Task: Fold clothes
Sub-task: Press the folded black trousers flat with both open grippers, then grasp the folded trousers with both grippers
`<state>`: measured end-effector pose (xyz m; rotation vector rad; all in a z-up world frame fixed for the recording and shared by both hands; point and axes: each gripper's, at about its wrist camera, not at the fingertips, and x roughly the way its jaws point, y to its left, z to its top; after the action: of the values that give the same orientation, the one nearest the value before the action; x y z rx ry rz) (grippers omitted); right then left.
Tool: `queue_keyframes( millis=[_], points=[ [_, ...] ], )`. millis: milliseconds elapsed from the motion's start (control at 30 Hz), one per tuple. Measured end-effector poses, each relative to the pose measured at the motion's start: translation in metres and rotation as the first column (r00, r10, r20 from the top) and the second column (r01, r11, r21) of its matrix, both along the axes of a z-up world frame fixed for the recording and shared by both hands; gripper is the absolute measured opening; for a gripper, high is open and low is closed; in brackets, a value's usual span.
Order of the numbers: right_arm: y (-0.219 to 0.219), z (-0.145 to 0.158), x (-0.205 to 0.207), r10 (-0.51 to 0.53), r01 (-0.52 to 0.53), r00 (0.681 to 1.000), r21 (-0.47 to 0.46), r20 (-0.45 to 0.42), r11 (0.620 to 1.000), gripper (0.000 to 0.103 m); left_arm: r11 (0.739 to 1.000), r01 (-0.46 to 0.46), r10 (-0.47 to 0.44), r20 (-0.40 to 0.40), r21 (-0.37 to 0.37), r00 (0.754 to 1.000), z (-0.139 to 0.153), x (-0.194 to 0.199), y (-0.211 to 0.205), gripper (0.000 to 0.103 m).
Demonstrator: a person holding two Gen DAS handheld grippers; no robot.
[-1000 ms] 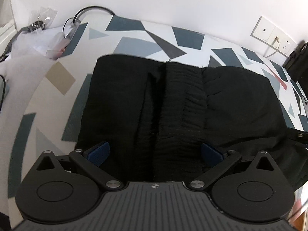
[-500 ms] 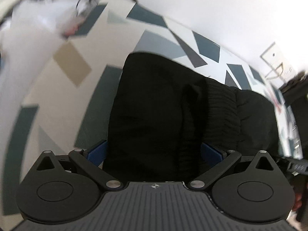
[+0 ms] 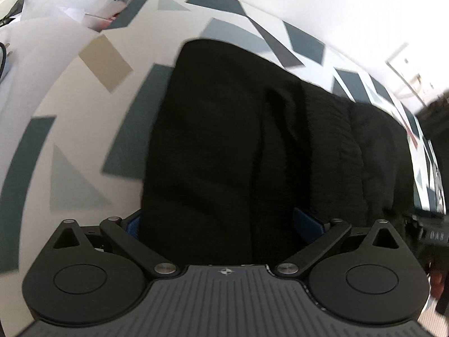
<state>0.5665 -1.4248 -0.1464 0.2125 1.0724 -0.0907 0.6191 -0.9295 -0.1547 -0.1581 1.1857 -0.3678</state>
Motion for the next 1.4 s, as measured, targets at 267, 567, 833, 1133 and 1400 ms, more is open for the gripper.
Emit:
queue_keyframes(
  millis=[267,567,833,1133,1400],
  points=[
    [-0.014,0.004,-0.014,0.12,-0.12,0.993,0.006,-0.002,0.993,0.099,0.998,0.048,-0.05,-0.047,-0.04,0.998,0.01,-0.053,-0.006,0.102],
    [-0.032,0.008,-0.015,0.107,-0.108,0.994,0.08,0.015,0.991,0.095,0.985,-0.053,0.038,-0.097,-0.163,0.995,0.008,-0.037,0.014,0.102],
    [-0.021,0.003,0.003,0.113,-0.115,0.993,0.029,0.041,0.993,0.102,1.0,0.003,-0.003,-0.009,0.007,1.0,0.004,-0.032,-0.009,0.103],
    [-0.006,0.014,-0.006,0.167,-0.172,0.98,0.03,0.109,0.985,0.032,0.996,-0.085,0.083,0.058,0.034,0.995,0.021,-0.045,-0.016,0.04],
    [-0.011,0.014,-0.001,0.165,-0.172,0.98,0.063,0.109,0.983,0.043,0.992,-0.127,0.128,0.027,-0.007,0.991,0.016,-0.039,-0.013,0.045]
  ],
)
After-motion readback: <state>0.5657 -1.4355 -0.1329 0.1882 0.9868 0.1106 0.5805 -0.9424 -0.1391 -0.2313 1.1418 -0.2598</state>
